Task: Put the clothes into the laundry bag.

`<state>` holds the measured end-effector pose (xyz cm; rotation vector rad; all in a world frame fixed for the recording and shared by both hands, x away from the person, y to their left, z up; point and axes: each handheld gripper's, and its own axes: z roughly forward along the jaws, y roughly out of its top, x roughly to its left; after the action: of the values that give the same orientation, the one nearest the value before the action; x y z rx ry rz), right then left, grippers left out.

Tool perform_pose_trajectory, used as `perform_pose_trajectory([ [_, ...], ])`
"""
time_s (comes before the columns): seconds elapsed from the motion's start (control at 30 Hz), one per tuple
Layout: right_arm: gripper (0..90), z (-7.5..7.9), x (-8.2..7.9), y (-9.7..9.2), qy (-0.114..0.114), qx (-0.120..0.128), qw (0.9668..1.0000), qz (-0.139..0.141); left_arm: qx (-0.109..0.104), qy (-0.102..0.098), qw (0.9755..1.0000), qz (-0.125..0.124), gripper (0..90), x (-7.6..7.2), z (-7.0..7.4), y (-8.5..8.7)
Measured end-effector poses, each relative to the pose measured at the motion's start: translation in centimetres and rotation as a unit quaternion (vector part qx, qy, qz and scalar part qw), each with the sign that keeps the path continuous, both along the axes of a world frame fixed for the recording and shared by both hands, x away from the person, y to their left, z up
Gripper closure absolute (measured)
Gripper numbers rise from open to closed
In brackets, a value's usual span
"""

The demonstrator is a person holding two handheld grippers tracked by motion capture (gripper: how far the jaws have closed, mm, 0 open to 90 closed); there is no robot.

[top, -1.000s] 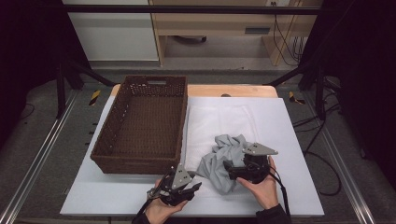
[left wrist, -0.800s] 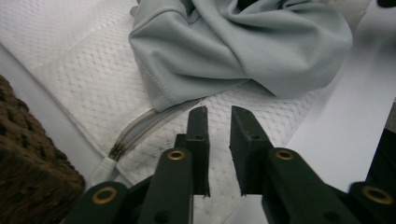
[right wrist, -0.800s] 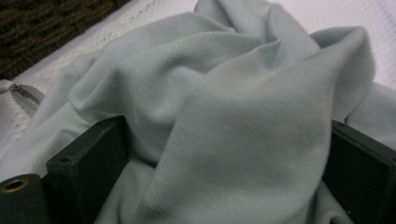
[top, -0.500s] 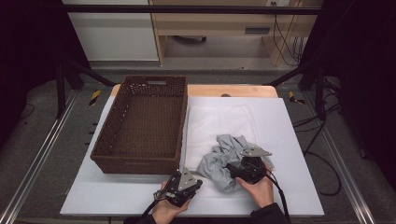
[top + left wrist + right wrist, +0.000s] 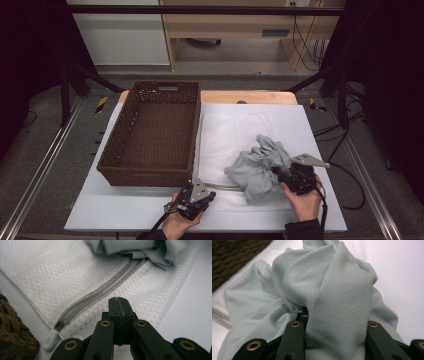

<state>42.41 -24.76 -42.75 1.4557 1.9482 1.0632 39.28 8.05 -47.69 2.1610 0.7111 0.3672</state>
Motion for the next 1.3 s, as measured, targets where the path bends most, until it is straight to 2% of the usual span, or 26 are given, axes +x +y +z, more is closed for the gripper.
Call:
perform_pose_trajectory([
  [0.1,66.3,-0.1,-0.3,-2.1,0.005,-0.012,0.9994,-0.032,0.002,0.002,1.0000,-0.001,89.8,0.0,-0.1,-0.2],
  [0.17,65.4,-1.1,0.0,-2.9,0.015,-0.029,0.9983,-0.048,0.006,0.002,1.0000,-0.003,89.8,0.0,-0.2,-0.3],
  [0.3,59.1,-3.3,0.9,-3.2,0.016,-0.036,0.9978,-0.052,0.008,0.004,1.0000,-0.003,89.8,0.1,-0.4,-0.3],
  [0.37,51.8,-3.3,1.0,-3.2,0.012,-0.043,0.9978,-0.050,0.011,0.005,0.9999,-0.002,89.8,0.1,-0.5,-0.3],
  [0.43,41.4,-2.6,0.7,-3.3,0.004,-0.042,0.9979,-0.049,0.013,0.008,0.9999,-0.002,89.8,0.2,-0.6,-0.3],
  [0.47,34.9,-1.9,0.3,-3.2,-0.010,-0.045,0.9977,-0.049,0.014,0.008,0.9999,-0.002,89.8,0.3,-0.7,-0.3],
  [0.53,30.5,-0.3,-0.4,-3.2,-0.042,-0.040,0.9973,-0.044,0.015,0.011,0.9998,-0.001,89.6,0.4,-0.8,-0.2],
  [0.6,25.6,1.6,-1.6,-2.6,-0.079,-0.021,0.9962,-0.029,0.016,0.012,0.9998,-0.001,89.3,0.4,-0.8,-0.2],
  [0.67,24.5,2.0,-1.8,-2.1,-0.082,-0.017,0.9963,-0.019,0.018,0.010,0.9998,-0.001,89.3,0.3,-0.8,-0.3],
  [0.77,23.6,2.1,-1.9,0.1,-0.072,-0.007,0.9970,0.027,0.019,0.012,0.9997,-0.002,88.9,0.4,-0.7,-0.3],
  [0.83,22.9,1.0,-1.3,1.9,-0.047,0.009,0.9968,0.063,0.020,0.014,0.9997,-0.002,88.8,0.4,-0.7,-0.3],
  [0.87,22.4,-0.1,-0.7,3.0,-0.027,0.008,0.9966,0.077,0.020,0.014,0.9997,-0.001,88.7,0.4,-0.7,-0.3],
  [0.93,22.7,-1.7,-0.1,4.3,-0.010,-0.013,0.9963,0.084,0.021,0.012,0.9997,0.000,88.7,0.4,-0.7,-0.4],
  [1.0,22.6,-3.5,0.7,5.4,0.022,-0.039,0.9955,0.083,0.023,0.011,0.9997,0.001,88.7,0.3,-0.7,-0.4],
  [1.1,25.5,-5.3,1.3,5.5,0.035,-0.046,0.9957,0.072,0.023,0.011,0.9997,0.000,88.7,0.3,-0.7,-0.4],
  [1.13,26.3,-5.6,1.4,5.4,0.036,-0.040,0.9961,0.070,0.023,0.011,0.9997,0.001,88.7,0.4,-0.7,-0.4],
  [1.17,30.9,-5.7,1.5,5.3,0.035,-0.030,0.9962,0.074,0.023,0.011,0.9997,0.000,88.7,0.3,-0.7,-0.4],
  [1.23,46.6,-5.6,1.6,4.9,0.041,-0.023,0.9968,0.065,0.024,0.011,0.9996,0.000,88.7,0.3,-0.7,-0.4],
  [1.27,58.7,-5.5,1.7,4.7,0.044,-0.016,0.9970,0.062,0.024,0.012,0.9996,0.000,88.8,0.4,-0.7,-0.4],
  [1.3,75.4,-5.3,1.6,4.4,0.050,-0.029,0.9967,0.058,0.024,0.012,0.9996,-0.001,88.8,0.4,-0.7,-0.4],
])
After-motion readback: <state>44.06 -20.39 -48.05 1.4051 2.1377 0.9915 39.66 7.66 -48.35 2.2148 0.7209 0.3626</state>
